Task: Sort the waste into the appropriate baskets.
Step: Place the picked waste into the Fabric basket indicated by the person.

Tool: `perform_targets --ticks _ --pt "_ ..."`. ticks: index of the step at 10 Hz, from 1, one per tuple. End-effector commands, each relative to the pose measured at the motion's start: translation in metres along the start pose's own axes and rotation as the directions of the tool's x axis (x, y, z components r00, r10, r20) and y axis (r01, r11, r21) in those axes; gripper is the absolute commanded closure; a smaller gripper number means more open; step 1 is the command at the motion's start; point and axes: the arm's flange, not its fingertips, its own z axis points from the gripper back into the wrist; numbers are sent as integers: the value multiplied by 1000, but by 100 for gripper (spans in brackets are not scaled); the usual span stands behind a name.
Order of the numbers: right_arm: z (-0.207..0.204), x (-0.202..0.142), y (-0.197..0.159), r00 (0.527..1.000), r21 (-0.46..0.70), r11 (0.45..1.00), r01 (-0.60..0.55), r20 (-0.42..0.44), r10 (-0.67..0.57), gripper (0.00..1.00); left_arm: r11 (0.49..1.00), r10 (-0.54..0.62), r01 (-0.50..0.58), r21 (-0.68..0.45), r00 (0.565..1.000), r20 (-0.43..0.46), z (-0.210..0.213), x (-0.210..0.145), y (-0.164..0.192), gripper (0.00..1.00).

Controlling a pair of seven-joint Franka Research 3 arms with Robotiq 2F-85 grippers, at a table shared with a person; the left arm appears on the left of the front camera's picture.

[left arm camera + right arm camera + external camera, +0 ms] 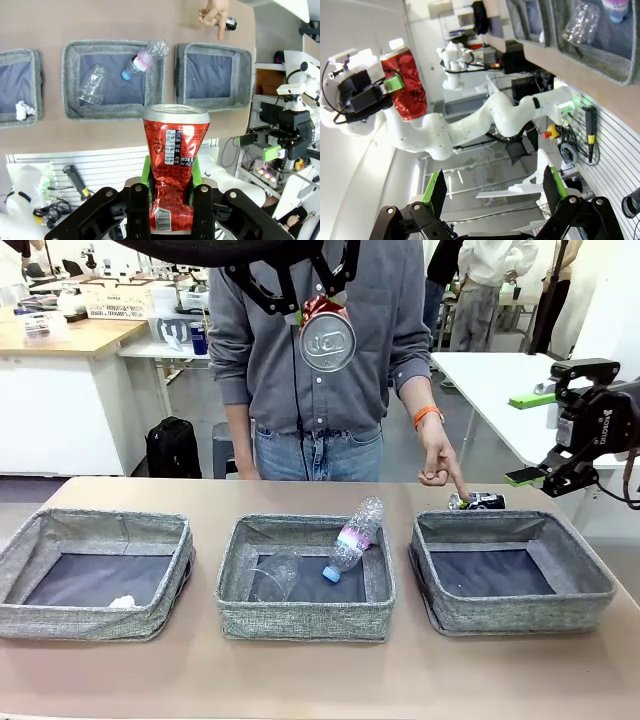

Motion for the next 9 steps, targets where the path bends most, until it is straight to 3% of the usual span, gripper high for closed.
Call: perform_targets --ticks 1,2,3,4,5,7,9 --pt "6 -11 -1 1000 -87 996 10 1 -10 0 994 -85 87 -71 996 33 -1 -3 -7 69" --pt "21 -26 -11 999 -225 974 13 33 -6 0 986 -127 133 -102 990 60 -13 -5 -22 69" --pt "54 -46 -40 996 -378 921 -91 -16 92 0 963 -214 223 -153 974 79 -39 -11 -42 69" --pt "85 -67 -66 999 -367 930 9 45 8 0 933 -282 287 -217 958 53 -74 -17 -65 69" --pt "117 -90 -83 983 -366 924 106 182 -40 0 909 -336 341 -240 940 62 -112 -26 -91 69" --pt "179 -133 -91 915 -295 938 183 399 -53 0 897 -387 404 -179 914 122 -177 -27 -138 69" --pt "206 -158 -85 841 -275 940 201 541 -22 0 903 -405 419 -89 903 144 -230 -6 -173 69"
